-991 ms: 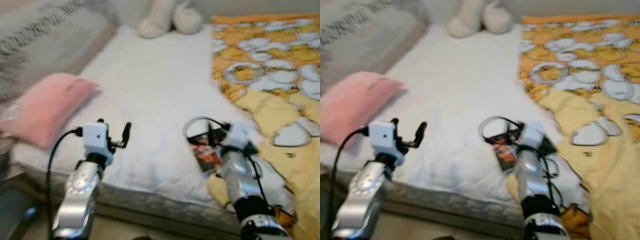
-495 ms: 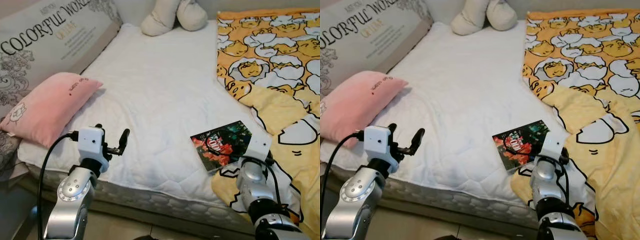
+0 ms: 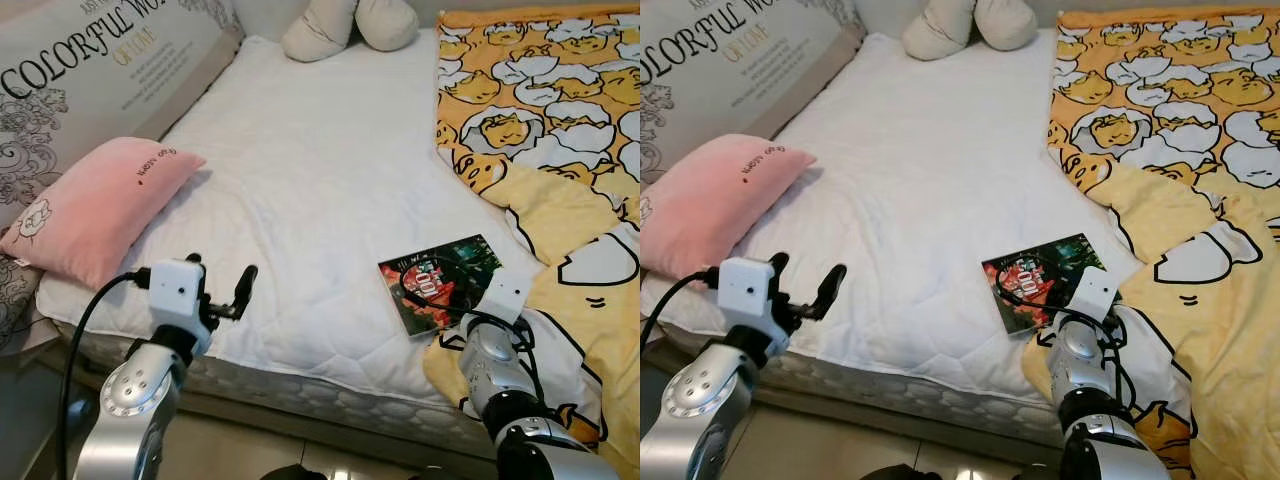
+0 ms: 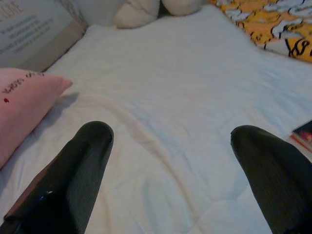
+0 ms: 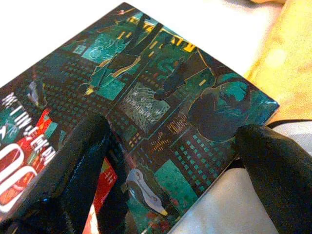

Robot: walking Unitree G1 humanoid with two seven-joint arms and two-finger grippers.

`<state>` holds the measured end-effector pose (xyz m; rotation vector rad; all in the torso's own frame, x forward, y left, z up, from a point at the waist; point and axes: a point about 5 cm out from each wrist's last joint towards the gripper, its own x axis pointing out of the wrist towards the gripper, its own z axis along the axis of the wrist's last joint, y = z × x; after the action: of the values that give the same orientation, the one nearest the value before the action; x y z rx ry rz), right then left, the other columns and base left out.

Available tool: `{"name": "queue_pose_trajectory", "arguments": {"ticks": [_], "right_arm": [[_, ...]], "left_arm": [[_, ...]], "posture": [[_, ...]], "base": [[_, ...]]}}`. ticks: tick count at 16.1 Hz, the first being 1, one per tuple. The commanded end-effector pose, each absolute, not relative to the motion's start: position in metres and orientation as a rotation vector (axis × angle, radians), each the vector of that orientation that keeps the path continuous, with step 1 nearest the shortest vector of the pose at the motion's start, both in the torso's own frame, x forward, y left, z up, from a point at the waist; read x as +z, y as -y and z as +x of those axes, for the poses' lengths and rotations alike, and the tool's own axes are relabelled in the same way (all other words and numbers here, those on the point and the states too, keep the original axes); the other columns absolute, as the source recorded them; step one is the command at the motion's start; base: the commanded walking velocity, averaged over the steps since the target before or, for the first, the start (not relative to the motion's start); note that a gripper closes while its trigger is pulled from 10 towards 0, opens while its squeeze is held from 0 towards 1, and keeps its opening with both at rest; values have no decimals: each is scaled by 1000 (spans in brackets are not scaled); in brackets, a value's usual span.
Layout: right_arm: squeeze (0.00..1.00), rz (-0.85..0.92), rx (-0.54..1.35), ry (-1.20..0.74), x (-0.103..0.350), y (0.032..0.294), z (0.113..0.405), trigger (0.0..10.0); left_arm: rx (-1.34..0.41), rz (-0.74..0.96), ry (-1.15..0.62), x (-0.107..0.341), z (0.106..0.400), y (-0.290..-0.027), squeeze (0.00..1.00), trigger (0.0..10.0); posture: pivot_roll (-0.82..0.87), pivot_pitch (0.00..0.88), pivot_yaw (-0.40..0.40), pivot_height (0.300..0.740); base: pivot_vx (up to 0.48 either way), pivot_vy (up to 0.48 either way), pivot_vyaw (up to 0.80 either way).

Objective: Clean up the room

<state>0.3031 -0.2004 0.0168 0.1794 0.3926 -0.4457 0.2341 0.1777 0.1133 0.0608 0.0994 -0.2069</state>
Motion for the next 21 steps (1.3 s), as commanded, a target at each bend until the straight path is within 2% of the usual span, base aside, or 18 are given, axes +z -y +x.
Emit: {"name": "queue_pose_trajectory", "arguments": {"ticks": [1,5,7,12,14,18,21], "right_arm": [[0,222,-430,-417,13,189,303,10000],[0,32,-377,-250,30,184,304,10000],[0,-7,-367,-216,31,182,299,10000],[0,189,-462,-304,16,188,287,10000],[0,236,-392,-336,16,180,297,10000],[0,217,-300,-374,23,171,314,10000],[0,296,-282,-491,10,165,310,10000]], "left_arm": [[-189,77,-90,120,232,-185,0,10000],[-185,69,-91,119,233,-182,0,10000],[-191,61,-89,118,234,-178,0,10000],[-200,56,-80,118,238,-176,0,10000],[-205,57,-78,118,238,-175,0,10000],[-211,66,-75,120,238,-176,0,10000],[-201,72,-75,121,236,-179,0,10000]], "posture": [[31,97,192,740],[9,90,181,740],[-2,85,177,740],[-15,60,179,740],[-12,55,188,740],[12,49,188,740],[28,52,183,740]], "base": [[0,0,0],[0,0,0],[0,0,0],[0,0,0],[0,0,0],[0,0,0],[0,0,0]]}}
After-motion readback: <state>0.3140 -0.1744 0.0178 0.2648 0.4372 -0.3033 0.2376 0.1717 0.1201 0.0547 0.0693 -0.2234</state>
